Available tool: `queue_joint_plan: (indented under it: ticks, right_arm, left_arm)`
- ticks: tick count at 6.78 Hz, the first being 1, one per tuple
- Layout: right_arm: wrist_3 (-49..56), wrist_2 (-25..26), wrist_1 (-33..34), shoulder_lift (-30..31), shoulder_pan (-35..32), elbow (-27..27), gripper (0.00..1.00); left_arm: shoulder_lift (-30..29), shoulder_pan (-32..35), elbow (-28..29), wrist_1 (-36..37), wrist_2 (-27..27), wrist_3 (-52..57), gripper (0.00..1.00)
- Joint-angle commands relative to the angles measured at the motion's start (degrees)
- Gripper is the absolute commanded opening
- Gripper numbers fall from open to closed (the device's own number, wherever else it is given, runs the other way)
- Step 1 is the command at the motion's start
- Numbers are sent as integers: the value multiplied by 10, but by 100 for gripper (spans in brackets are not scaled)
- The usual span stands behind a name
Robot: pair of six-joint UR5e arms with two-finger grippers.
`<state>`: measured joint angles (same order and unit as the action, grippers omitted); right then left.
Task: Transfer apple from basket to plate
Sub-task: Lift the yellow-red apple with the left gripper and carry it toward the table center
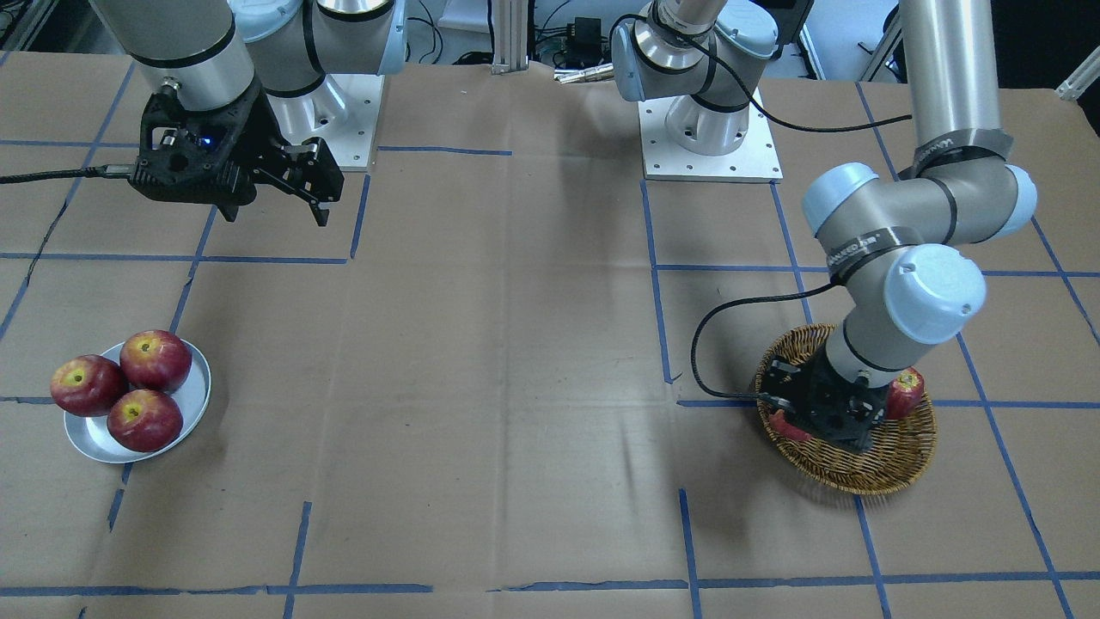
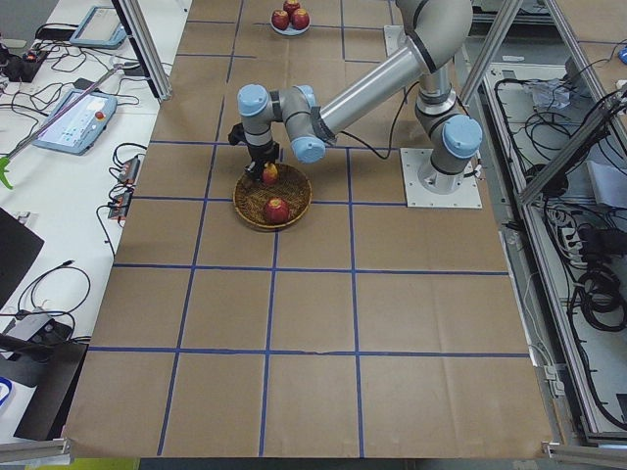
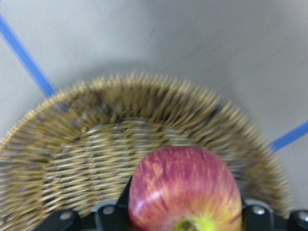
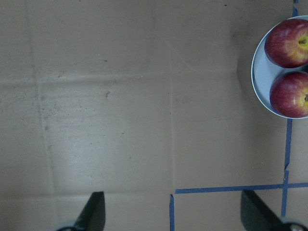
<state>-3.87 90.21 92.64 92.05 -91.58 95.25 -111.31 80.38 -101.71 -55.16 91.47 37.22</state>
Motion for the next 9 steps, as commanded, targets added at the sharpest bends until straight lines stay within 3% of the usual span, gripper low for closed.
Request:
queue_joint_plan:
  ticks: [1, 3, 4, 6, 9]
  right_arm:
    - [0, 2, 0, 0, 0, -1, 100]
    - [1, 0, 0, 0, 0, -5, 100]
    - [1, -1, 2, -1, 0, -4, 100]
    - [0, -2, 3, -2, 0, -2, 100]
    - [0, -5, 8, -4, 3, -5, 100]
  left_arm:
    - [7, 128, 5, -1, -3, -238, 49]
    - [-31, 237, 33, 5, -19, -427, 49]
    - [-70, 277, 75, 6, -18, -484, 49]
    - [-145, 319, 150, 7, -9, -515, 49]
    - [-151, 321, 144, 8, -9, -523, 50]
